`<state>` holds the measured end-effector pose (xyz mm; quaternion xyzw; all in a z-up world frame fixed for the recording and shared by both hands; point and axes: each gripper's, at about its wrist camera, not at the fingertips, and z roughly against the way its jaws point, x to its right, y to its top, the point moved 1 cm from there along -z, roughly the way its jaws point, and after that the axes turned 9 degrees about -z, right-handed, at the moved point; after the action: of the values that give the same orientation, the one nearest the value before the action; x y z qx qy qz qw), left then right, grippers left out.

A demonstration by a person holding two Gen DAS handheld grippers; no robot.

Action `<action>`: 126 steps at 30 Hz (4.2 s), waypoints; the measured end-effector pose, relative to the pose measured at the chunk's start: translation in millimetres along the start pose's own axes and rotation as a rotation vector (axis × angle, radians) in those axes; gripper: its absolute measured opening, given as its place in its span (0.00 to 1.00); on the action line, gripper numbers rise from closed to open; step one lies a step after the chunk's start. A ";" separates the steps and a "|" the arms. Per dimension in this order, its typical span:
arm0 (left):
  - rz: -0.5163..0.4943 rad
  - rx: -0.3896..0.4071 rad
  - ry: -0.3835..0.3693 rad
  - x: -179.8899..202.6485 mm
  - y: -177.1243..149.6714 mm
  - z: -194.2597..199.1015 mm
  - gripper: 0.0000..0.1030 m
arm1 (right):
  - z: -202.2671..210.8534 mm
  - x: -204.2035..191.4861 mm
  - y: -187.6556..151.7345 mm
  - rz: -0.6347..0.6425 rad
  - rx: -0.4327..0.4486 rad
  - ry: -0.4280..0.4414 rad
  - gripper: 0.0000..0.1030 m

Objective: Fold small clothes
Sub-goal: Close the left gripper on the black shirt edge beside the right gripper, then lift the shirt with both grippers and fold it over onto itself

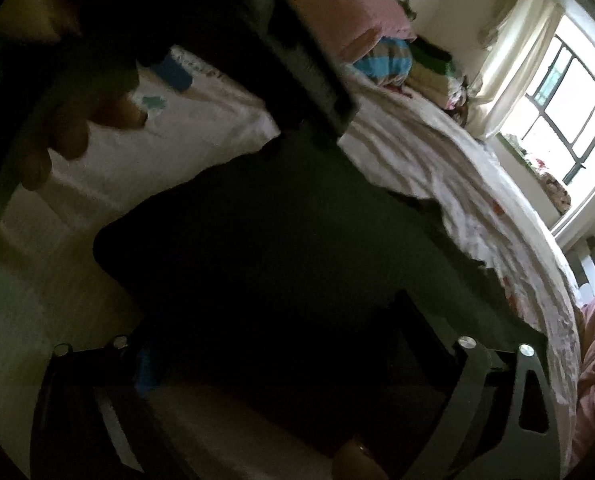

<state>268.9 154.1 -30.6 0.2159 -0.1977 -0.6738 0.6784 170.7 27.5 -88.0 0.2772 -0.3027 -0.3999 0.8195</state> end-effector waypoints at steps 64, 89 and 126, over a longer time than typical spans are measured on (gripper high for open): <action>-0.074 0.072 -0.314 173.1 42.4 81.2 0.16 | 141.6 138.7 -45.2 -0.472 0.280 0.027 0.13; -0.159 0.010 -0.317 255.3 38.3 56.2 0.20 | 136.0 190.7 -94.5 -0.617 0.200 -0.002 0.11; -0.189 -0.067 -0.440 305.6 34.4 20.1 0.68 | 89.0 259.0 -168.4 -1.025 -0.009 0.183 0.25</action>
<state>290.4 -152.1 -1.6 0.0588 -0.2971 -0.7714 0.5596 153.4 -293.2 -75.2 0.4199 -0.0537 -0.7253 0.5430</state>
